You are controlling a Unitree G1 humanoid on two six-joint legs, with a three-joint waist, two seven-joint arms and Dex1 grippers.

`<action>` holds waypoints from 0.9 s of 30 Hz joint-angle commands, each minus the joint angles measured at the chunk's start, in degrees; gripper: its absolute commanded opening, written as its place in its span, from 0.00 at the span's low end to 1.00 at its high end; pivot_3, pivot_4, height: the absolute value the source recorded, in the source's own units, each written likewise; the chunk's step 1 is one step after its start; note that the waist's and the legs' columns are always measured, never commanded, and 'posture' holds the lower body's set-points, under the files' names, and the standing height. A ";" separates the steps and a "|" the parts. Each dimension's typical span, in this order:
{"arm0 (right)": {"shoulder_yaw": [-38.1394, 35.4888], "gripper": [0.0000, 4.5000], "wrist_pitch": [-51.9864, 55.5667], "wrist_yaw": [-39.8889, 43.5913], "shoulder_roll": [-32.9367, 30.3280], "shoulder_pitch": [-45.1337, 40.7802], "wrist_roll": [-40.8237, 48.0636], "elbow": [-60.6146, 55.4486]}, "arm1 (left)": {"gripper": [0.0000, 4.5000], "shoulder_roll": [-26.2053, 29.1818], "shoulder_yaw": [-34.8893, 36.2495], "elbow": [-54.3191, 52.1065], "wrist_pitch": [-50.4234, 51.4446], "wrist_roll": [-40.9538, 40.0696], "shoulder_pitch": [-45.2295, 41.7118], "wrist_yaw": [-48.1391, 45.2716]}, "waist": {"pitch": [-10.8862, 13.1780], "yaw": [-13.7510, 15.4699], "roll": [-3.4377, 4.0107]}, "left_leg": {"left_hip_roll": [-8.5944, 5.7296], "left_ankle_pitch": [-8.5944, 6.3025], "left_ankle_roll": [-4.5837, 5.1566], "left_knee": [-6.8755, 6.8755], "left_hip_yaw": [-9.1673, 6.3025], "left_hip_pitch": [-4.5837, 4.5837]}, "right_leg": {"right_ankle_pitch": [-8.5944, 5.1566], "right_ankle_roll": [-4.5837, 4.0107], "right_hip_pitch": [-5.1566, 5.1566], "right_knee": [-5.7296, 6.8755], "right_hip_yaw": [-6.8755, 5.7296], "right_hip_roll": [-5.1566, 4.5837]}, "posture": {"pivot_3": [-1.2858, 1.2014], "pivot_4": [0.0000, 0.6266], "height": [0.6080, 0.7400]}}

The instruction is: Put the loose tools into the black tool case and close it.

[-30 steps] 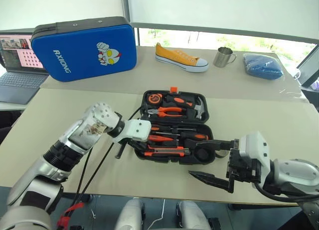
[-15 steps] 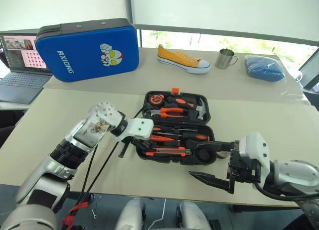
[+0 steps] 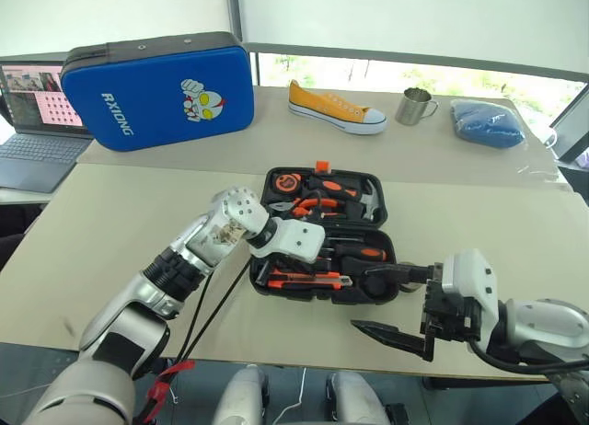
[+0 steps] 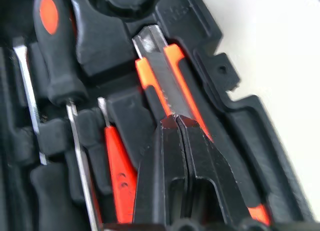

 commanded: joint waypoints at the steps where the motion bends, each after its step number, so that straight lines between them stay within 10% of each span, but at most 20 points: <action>1: -1.44 1.00 -1.04 -0.82 0.41 0.30 0.44 -2.28 | 0.01 1.71 -4.09 2.25 -7.02 7.02 1.60 2.28 | -0.02 0.04 0.02 | 0.00 0.00 0.00 0.00 -0.01 0.04 | 0.00 0.00 0.06 -0.02 -0.01 0.00 | 0.52 0.24 0.99; 14: -1.92 1.00 -1.34 -0.26 0.08 0.26 0.23 -1.37 | 0.01 0.86 4.20 -7.21 6.82 -6.51 1.46 -4.08 | 0.00 -0.15 0.00 | 0.12 -0.02 0.02 -0.07 -0.02 0.32 | -0.02 0.01 0.36 -0.17 -0.04 0.03 | 0.52 0.24 0.99; 27: -1.43 1.00 -0.76 -0.01 -0.21 -0.93 0.71 -1.42 | 0.01 1.38 -0.85 -3.22 -3.52 1.82 4.22 0.69 | -0.01 0.30 0.00 | 0.09 -0.02 0.02 -0.03 -0.05 0.40 | -0.01 0.05 0.55 -0.25 -0.05 -0.03 | 0.52 0.24 0.99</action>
